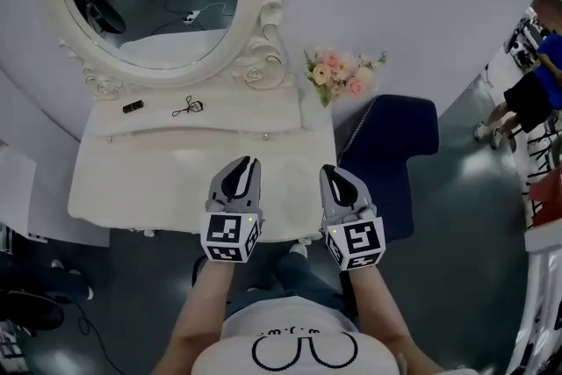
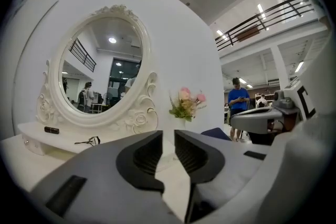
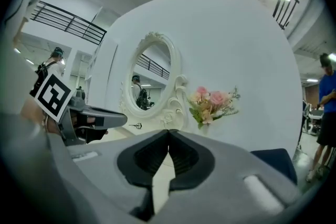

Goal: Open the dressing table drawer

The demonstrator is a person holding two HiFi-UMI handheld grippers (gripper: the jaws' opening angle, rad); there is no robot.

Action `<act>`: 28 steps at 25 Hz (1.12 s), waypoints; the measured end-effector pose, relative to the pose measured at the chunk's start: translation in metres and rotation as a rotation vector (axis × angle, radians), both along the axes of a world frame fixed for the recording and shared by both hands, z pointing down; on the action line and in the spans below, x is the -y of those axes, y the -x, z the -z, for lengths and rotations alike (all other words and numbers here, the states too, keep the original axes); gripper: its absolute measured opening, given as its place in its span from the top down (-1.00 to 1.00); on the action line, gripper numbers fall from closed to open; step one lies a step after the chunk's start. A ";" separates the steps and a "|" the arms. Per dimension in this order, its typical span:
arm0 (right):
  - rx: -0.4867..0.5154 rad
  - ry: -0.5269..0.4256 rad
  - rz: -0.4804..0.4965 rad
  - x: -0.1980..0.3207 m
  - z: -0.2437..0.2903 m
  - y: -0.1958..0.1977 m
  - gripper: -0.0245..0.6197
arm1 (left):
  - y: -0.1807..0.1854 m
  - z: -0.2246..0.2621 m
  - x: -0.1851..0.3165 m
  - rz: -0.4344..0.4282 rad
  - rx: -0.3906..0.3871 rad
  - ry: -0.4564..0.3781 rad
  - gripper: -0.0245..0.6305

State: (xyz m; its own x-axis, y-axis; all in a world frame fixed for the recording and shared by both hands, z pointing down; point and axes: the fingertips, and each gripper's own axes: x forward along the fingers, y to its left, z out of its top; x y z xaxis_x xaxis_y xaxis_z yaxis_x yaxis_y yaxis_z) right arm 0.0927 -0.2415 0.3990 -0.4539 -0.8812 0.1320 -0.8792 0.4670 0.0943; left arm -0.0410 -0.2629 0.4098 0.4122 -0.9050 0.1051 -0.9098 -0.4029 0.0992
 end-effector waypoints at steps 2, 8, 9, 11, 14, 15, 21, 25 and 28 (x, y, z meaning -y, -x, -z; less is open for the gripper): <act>0.000 0.016 0.017 0.018 -0.006 -0.009 0.93 | -0.009 -0.015 0.018 0.008 -0.003 0.044 0.33; 0.009 0.077 0.052 0.061 -0.033 -0.028 0.93 | -0.023 -0.054 0.060 0.060 0.037 0.116 0.27; 0.011 0.089 0.053 0.066 -0.040 -0.031 0.93 | -0.024 -0.062 0.066 0.071 0.036 0.131 0.27; 0.012 0.125 0.059 0.072 -0.053 -0.032 0.93 | -0.023 -0.081 0.072 0.094 0.041 0.177 0.27; 0.004 0.163 0.074 0.082 -0.069 -0.031 0.93 | -0.022 -0.109 0.085 0.124 0.058 0.238 0.28; 0.003 0.169 0.077 0.087 -0.073 -0.031 0.93 | -0.022 -0.117 0.092 0.131 0.062 0.252 0.29; -0.003 0.246 0.078 0.107 -0.108 -0.027 0.93 | -0.023 -0.162 0.118 0.146 0.105 0.355 0.32; -0.016 0.277 0.073 0.118 -0.125 -0.023 0.93 | -0.022 -0.186 0.134 0.168 0.115 0.414 0.35; -0.014 0.290 0.080 0.115 -0.131 -0.020 0.93 | -0.024 -0.191 0.146 0.176 0.122 0.417 0.36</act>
